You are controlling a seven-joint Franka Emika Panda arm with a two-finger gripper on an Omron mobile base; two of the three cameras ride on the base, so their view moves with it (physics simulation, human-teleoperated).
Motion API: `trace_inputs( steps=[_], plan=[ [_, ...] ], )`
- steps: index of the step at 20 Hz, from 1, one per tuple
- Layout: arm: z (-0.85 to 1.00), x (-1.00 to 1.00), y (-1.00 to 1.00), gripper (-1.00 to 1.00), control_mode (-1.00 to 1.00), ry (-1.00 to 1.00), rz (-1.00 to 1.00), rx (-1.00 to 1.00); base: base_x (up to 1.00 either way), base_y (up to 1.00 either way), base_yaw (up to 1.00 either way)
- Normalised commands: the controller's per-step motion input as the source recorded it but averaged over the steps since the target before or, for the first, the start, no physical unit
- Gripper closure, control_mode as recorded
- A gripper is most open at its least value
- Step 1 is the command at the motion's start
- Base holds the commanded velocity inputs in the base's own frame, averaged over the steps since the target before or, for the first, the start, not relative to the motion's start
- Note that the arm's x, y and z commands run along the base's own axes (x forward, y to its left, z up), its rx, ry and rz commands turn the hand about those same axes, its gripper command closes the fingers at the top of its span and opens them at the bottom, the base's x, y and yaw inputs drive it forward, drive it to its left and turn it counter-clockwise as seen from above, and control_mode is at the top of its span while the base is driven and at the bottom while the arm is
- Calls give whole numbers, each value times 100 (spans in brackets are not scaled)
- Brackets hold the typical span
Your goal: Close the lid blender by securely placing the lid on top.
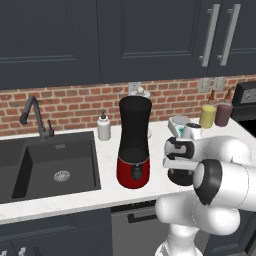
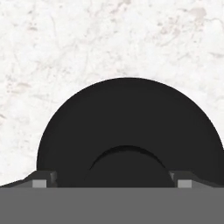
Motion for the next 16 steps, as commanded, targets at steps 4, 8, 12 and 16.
trace_inputs(
  steps=[4, 8, 12, 16],
  plan=[
    [-21, 0, 0, -100, -100, 0, 0, 0, 0, 0, 0],
    [-41, -2, 1, 100, -100, 0, 0, -2, 0, 0, 0],
    [-23, -14, 0, 100, -100, 0, 0, -1, 0, 0, 0],
    [-1, 0, 0, 100, -100, 0, 0, 0, 0, 0, 0]
  ],
)
